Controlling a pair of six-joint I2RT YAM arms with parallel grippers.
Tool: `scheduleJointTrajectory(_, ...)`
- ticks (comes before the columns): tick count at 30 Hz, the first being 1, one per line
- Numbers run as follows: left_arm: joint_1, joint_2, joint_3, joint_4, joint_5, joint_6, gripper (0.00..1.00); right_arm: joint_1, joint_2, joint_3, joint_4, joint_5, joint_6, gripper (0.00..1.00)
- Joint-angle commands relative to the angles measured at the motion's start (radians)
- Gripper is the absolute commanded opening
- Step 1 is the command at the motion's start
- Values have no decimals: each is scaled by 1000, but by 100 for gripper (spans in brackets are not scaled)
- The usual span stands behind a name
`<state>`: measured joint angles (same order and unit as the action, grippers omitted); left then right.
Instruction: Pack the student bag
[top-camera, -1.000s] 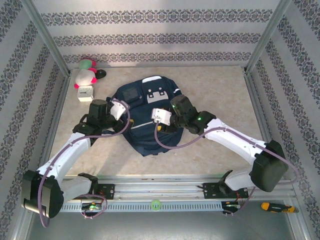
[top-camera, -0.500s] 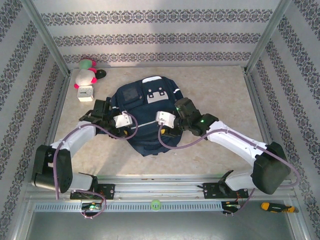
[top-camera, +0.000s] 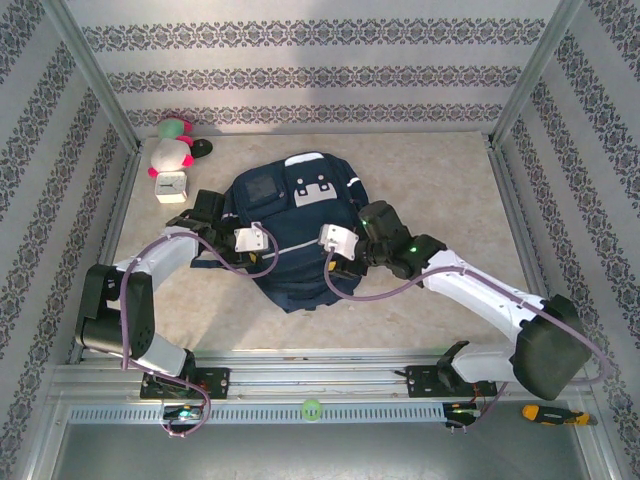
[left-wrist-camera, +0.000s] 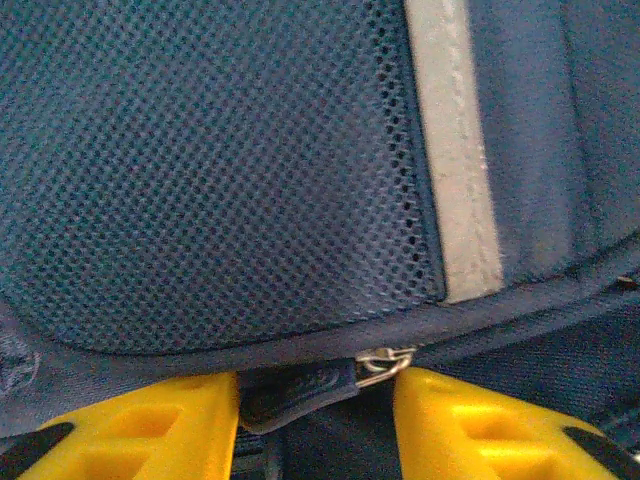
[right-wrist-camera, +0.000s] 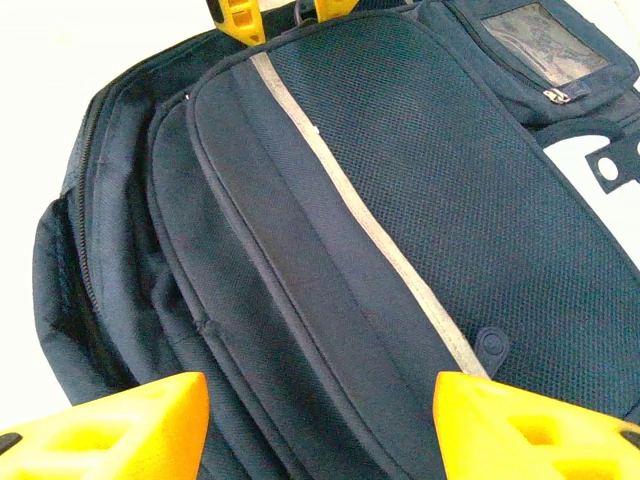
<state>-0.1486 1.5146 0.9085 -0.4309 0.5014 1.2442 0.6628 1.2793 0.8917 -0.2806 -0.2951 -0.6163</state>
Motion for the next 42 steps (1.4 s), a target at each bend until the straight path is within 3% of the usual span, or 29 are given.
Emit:
scheduleJointTrajectory(1,-2,-21,-6,-72,46,19,37,-17,-39,-34,48,-18,112,62)
scheduleJointTrajectory(6,-9,-59,-38,-66,39,-9,18,-47,-74,-58,83,5,372,67)
scheduleJointTrajectory(10,-12,-82,-37,-84,54,-41,8,-55,-98,-73,44,68,590,69)
scheduleJointTrajectory(16,-12,-144,-77,-50,113,-179,5,-42,-146,-136,0,127,1014,62)
scheduleJointTrajectory(22,-14,-178,-112,-15,117,-294,0,-8,-160,-194,22,156,1271,57)
scheduleJointTrajectory(25,-19,-219,-143,0,144,-441,0,32,-174,-289,184,168,1512,55)
scheduleJointTrajectory(34,-61,-264,-188,-40,127,-511,0,80,-15,-358,509,213,1693,49)
scheduleJointTrajectory(42,-67,-274,-212,42,74,-595,0,101,-47,-322,485,196,1712,51)
